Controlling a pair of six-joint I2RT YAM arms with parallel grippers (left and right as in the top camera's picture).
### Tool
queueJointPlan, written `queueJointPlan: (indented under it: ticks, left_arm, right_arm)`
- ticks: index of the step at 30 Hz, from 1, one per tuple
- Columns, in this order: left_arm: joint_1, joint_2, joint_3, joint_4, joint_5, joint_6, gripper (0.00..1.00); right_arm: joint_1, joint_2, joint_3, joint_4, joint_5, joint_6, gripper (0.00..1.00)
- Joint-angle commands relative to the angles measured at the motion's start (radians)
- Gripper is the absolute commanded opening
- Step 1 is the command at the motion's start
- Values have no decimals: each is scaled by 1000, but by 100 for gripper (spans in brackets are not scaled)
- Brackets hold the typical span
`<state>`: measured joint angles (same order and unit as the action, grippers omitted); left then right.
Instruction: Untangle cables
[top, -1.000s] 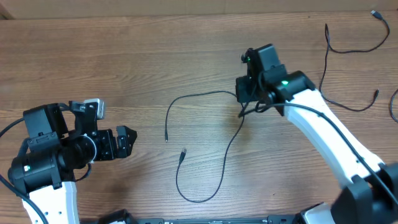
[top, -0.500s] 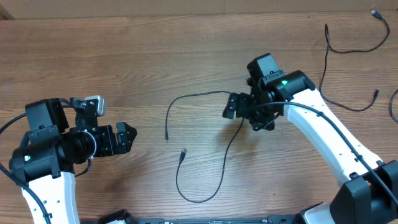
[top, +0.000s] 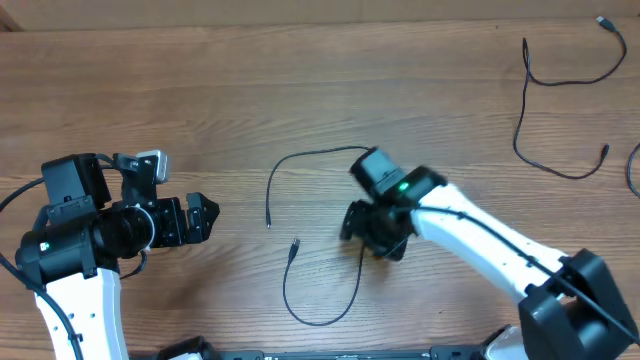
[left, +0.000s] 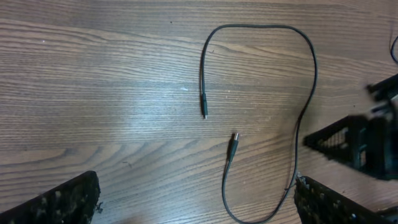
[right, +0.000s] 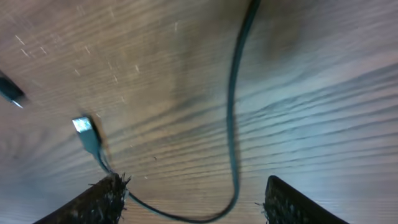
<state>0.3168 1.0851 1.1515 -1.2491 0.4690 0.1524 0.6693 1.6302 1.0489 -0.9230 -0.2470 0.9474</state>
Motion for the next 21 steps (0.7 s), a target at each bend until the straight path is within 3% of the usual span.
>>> queueJointPlan:
  ticks: [1, 7, 13, 18, 21]
  left_arm:
    - [3, 4, -5, 1, -5, -11, 100]
    - [3, 6, -5, 1, -5, -11, 99]
    - [3, 6, -5, 1, -5, -11, 100]
    - [3, 6, -5, 0, -5, -11, 100]
    - [3, 6, -5, 0, -5, -11, 100]
  right_arm:
    - [64, 1, -65, 49, 76, 133, 71]
    - [122, 1, -158, 116, 168, 220, 60]
    - [124, 3, -167, 151, 164, 219, 47]
    - [161, 32, -191, 222, 156, 212, 42]
    - [168, 58, -192, 255, 117, 212, 31]
